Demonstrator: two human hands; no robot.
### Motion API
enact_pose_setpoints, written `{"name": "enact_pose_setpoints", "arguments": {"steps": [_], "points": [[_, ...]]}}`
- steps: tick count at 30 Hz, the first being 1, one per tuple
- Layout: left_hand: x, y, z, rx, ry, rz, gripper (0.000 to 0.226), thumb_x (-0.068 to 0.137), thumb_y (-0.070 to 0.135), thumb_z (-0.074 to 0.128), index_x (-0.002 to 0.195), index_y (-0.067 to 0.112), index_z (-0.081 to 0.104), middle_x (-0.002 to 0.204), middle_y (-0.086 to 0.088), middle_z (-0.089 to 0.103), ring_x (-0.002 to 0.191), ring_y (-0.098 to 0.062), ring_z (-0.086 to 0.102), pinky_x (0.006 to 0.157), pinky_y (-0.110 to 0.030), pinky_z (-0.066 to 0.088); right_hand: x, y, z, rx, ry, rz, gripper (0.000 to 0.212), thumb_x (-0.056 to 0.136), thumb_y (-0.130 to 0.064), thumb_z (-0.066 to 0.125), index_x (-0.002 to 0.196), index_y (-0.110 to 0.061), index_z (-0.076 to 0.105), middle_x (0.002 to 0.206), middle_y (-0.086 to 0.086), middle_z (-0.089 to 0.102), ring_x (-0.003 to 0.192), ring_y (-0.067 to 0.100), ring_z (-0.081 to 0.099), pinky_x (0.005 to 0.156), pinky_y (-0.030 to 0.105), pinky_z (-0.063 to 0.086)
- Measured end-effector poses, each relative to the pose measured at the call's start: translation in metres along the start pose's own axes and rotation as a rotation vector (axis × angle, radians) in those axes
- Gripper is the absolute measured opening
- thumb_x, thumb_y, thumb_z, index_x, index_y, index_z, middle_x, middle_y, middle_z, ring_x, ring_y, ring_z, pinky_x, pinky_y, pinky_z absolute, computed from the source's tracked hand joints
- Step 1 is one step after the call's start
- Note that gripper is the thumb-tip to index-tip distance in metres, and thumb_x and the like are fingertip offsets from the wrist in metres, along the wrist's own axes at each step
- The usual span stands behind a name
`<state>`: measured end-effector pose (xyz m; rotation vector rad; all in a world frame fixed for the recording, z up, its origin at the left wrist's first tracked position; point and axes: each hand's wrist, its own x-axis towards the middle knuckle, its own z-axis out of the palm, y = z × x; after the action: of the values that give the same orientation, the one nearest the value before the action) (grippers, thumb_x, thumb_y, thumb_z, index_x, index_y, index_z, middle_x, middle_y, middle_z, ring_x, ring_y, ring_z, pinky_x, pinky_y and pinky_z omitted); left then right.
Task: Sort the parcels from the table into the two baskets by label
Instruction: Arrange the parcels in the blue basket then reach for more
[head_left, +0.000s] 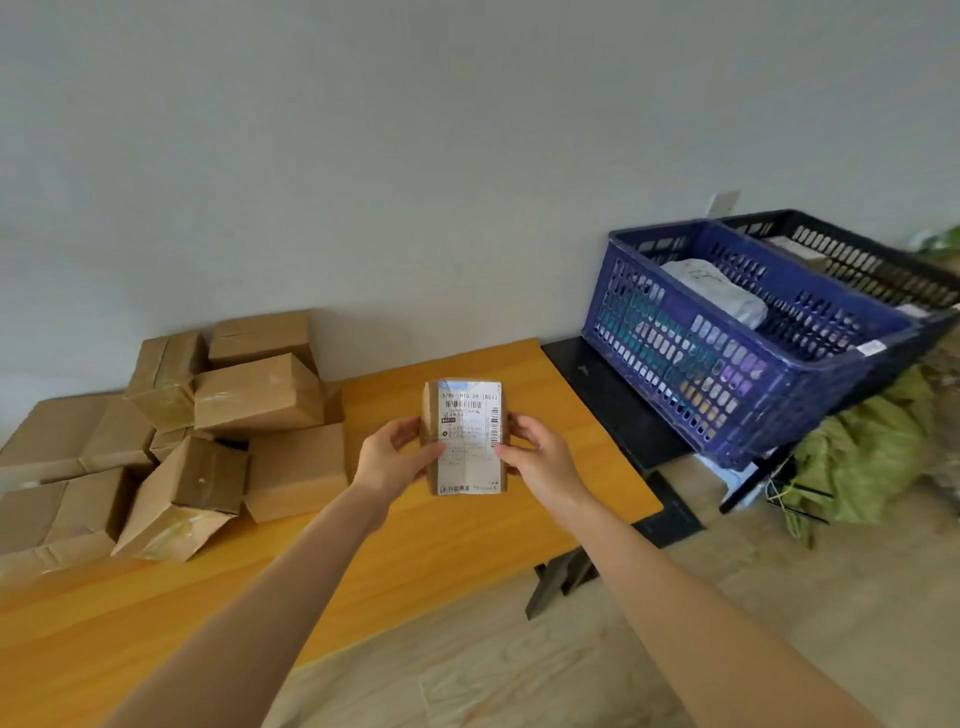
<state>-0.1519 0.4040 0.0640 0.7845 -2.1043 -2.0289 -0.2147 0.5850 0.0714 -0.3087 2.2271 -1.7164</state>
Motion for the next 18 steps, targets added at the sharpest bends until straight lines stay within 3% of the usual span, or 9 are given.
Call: {"name": "enact_pose_setpoints", "arguments": {"steps": [11,16,18], "points": [[-0.043,0.039,0.159,0.099,-0.131,0.099,0.059,0.084,0.014,0.073,0.138,0.016,0.048,0.129,-0.003,0.059,0.112,-0.023,0.061,0.089,-0.041,0.056,-0.049,0.013,-0.164,-0.014,0.135,-0.036,0.038,0.093,-0.009,0.060,0.129,-0.017,0.054,0.125,-0.002,0.061,0.117,0.013,0.057,0.098,0.040,0.052],[-0.078,0.048,0.251,0.057,-0.166,0.090,0.060,0.086,0.012,0.071,0.140,0.013,0.046,0.128,-0.005,0.060,0.111,-0.024,0.062,0.089,-0.041,0.056,-0.081,0.024,-0.255,0.003,0.155,-0.064,0.038,0.093,-0.006,0.058,0.130,-0.014,0.053,0.116,-0.007,0.059,0.103,0.002,0.057,0.083,0.019,0.052],[-0.092,0.052,0.287,0.065,-0.171,0.098,0.058,0.086,0.012,0.070,0.140,0.012,0.046,0.126,-0.005,0.060,0.111,-0.025,0.061,0.088,-0.041,0.056,-0.093,0.032,-0.290,0.006,0.185,-0.063,0.038,0.093,-0.005,0.059,0.130,-0.014,0.053,0.116,-0.007,0.059,0.104,0.003,0.057,0.085,0.021,0.053]]}}
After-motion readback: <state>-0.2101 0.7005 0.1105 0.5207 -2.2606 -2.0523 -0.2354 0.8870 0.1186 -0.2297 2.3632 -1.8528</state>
